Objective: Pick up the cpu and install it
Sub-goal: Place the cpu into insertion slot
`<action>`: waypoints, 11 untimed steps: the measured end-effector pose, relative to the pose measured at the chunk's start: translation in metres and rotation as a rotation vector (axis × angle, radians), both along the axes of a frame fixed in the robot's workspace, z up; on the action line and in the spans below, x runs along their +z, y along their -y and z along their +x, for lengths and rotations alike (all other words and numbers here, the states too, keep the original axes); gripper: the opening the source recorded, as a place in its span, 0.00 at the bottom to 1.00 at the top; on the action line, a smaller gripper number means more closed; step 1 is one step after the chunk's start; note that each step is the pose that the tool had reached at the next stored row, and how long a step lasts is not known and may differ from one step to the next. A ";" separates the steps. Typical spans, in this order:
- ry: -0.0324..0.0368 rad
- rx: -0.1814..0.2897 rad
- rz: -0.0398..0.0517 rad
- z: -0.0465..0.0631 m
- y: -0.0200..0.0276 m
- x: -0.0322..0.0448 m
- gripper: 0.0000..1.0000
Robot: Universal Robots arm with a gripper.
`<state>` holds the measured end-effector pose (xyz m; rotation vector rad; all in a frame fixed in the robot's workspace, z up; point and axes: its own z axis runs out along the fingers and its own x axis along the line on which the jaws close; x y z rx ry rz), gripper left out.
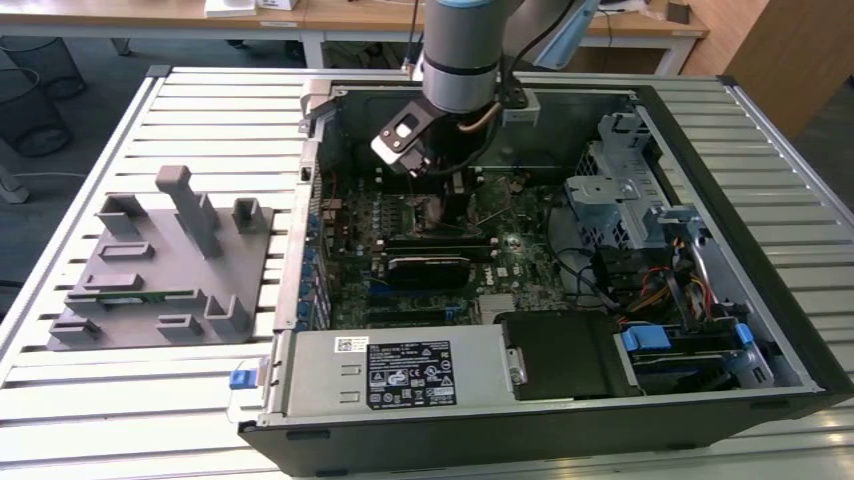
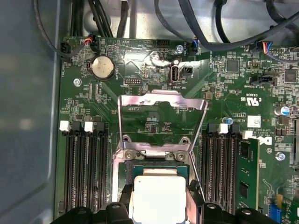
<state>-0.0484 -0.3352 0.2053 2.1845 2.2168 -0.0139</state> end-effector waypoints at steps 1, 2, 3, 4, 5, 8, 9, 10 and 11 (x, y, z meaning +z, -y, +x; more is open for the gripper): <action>0.0000 0.000 0.0000 0.000 0.0000 -0.0009 0.53; 0.0001 0.000 0.0001 0.000 0.0000 -0.0020 0.53; 0.0001 0.000 0.0003 0.000 0.0000 -0.0029 0.53; 0.0001 0.000 0.0004 0.000 0.0000 -0.0038 0.53; 0.0000 0.000 0.0004 0.000 0.0000 -0.0046 0.53; -0.0001 0.001 0.0003 0.000 -0.0003 -0.0054 0.53; -0.0001 0.001 0.0002 0.000 -0.0004 -0.0054 0.53; 0.0000 0.001 0.0004 0.000 -0.0005 -0.0055 0.53; 0.0000 0.001 0.0004 0.000 -0.0007 -0.0055 0.53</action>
